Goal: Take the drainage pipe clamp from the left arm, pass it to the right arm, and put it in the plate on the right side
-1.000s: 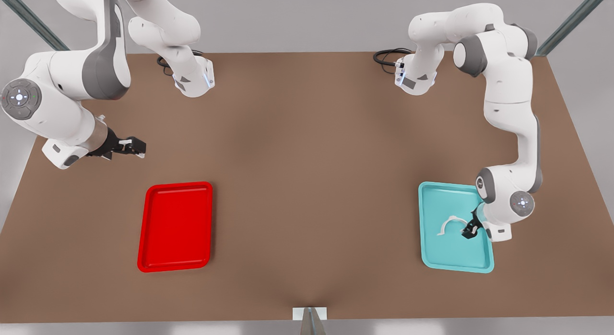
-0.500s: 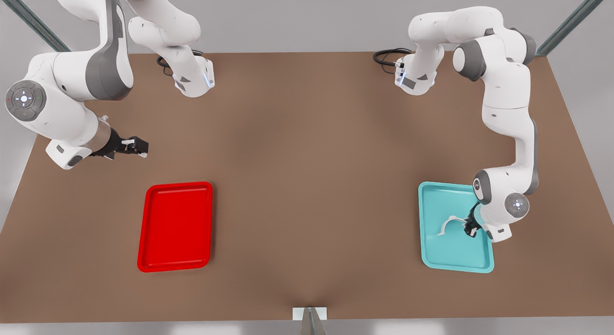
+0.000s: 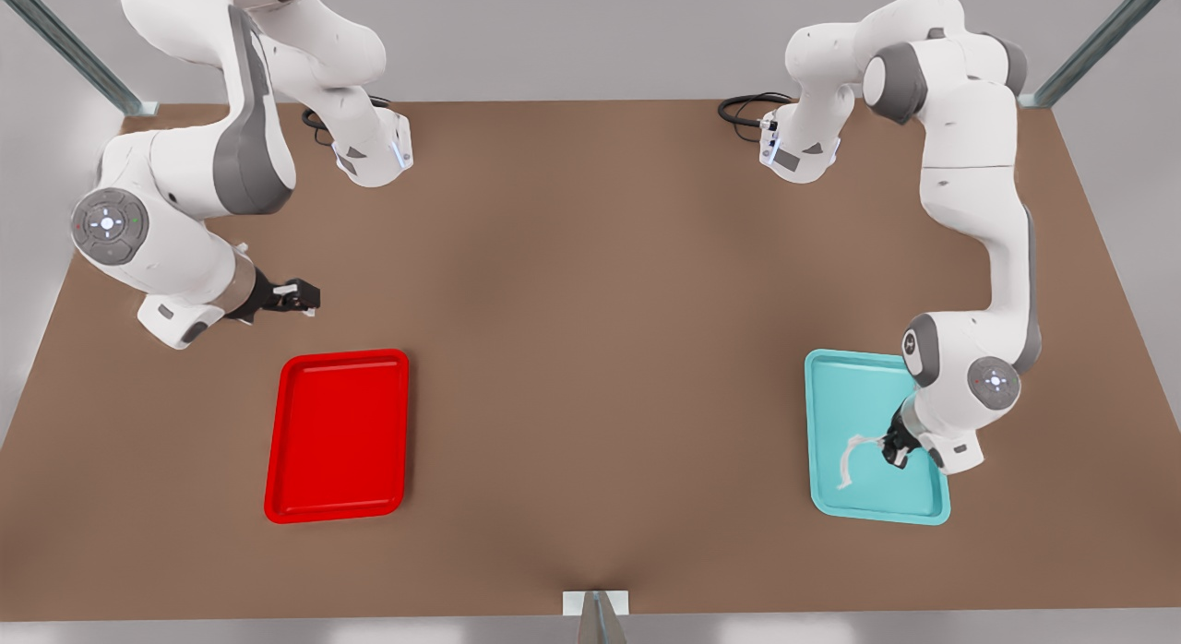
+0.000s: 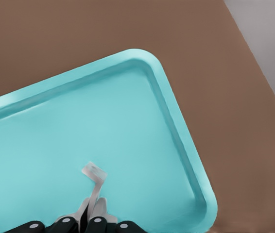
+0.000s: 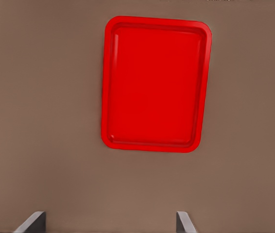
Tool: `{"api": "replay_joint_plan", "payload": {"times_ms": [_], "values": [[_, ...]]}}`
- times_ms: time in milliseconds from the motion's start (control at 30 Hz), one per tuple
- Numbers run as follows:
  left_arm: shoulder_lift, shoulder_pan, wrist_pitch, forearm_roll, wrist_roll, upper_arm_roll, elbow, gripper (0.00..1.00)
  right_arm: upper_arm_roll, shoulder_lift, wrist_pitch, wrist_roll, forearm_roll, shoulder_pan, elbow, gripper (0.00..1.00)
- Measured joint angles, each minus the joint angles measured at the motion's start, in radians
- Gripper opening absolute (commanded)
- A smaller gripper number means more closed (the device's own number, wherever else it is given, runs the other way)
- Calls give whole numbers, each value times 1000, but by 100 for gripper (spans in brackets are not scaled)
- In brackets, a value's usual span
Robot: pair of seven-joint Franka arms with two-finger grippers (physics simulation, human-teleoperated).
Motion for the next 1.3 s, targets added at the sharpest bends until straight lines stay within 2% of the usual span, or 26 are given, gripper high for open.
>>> {"api": "replay_joint_plan", "payload": {"times_ms": [100, 267, 367, 500, 600, 767, 1300], "values": [[17, -111, -109, 8, -10, -30, 148, 21, 14, 85, 85, -19, 24, 75, 4, 100], [41, -331, -274, 13, -57, -41, 267, 21, 26, 206, 267, -110, 49, 158, 1, 100], [78, -398, -328, 11, -97, -102, 347, 21, 61, 266, 394, -207, 56, 169, 3, 100], [140, -503, -369, 9, -159, -114, 477, 21, 75, 343, 606, -375, 99, 165, -7, 100], [190, -534, -376, 9, -195, -139, 546, 21, 99, 366, 722, -507, 135, 168, -10, 100], [210, -558, -373, 6, -242, -147, 564, 21, 136, 369, 826, -711, 171, 160, -24, 100], [218, -562, -373, 4, -340, -156, 564, 21, 191, 400, 906, -1322, 329, 188, -50, 100]]}}
